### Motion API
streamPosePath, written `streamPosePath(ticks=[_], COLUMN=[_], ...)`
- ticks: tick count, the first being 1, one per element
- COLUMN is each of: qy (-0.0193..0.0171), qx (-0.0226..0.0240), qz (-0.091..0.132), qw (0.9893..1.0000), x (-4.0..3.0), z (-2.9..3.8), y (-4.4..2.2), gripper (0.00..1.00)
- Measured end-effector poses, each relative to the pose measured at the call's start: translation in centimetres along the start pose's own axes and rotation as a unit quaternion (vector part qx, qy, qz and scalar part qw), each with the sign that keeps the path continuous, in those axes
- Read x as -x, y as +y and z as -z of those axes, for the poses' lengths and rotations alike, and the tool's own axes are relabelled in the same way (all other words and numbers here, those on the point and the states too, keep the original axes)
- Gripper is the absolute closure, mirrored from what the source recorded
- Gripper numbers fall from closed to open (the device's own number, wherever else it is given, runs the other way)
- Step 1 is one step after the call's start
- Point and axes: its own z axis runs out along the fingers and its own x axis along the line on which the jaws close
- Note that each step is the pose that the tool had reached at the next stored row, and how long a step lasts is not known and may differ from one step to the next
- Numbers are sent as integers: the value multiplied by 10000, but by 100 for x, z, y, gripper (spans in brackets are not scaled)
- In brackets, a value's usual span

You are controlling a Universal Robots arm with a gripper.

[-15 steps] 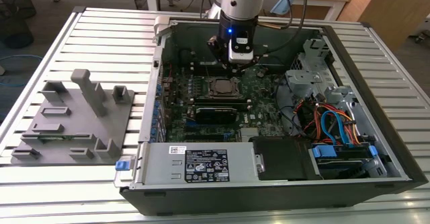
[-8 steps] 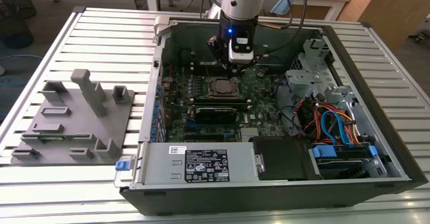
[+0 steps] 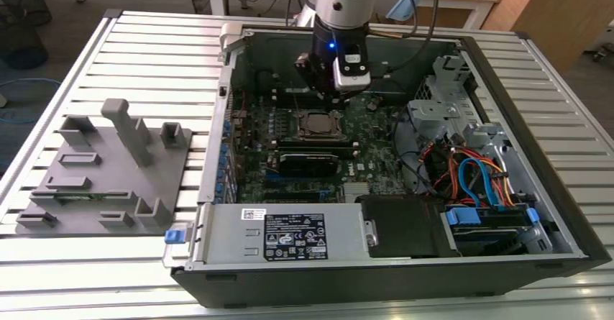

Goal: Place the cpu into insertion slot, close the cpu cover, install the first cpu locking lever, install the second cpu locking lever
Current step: 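Install the first cpu locking lever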

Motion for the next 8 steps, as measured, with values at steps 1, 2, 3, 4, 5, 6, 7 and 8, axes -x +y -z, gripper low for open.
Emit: streamPosePath(ticks=[1, 2, 3, 4, 5, 6, 7, 8], qy=[1, 2, 2, 3, 3, 4, 4, 4], qx=[1, 2, 3, 4, 5, 6, 6, 7], qz=[72, 138, 194, 243, 289, 322, 341, 355], qw=[10000, 9999, 9998, 9997, 9996, 9995, 9994, 9994], x=[0, 0, -1, -4, -8, -13, -21, -33], z=[0, 0, -1, -1, 0, -1, -1, 0], y=[0, 0, -1, -2, -3, -6, -9, -15], gripper=[90, 90, 90, 90, 90, 90, 90, 90])
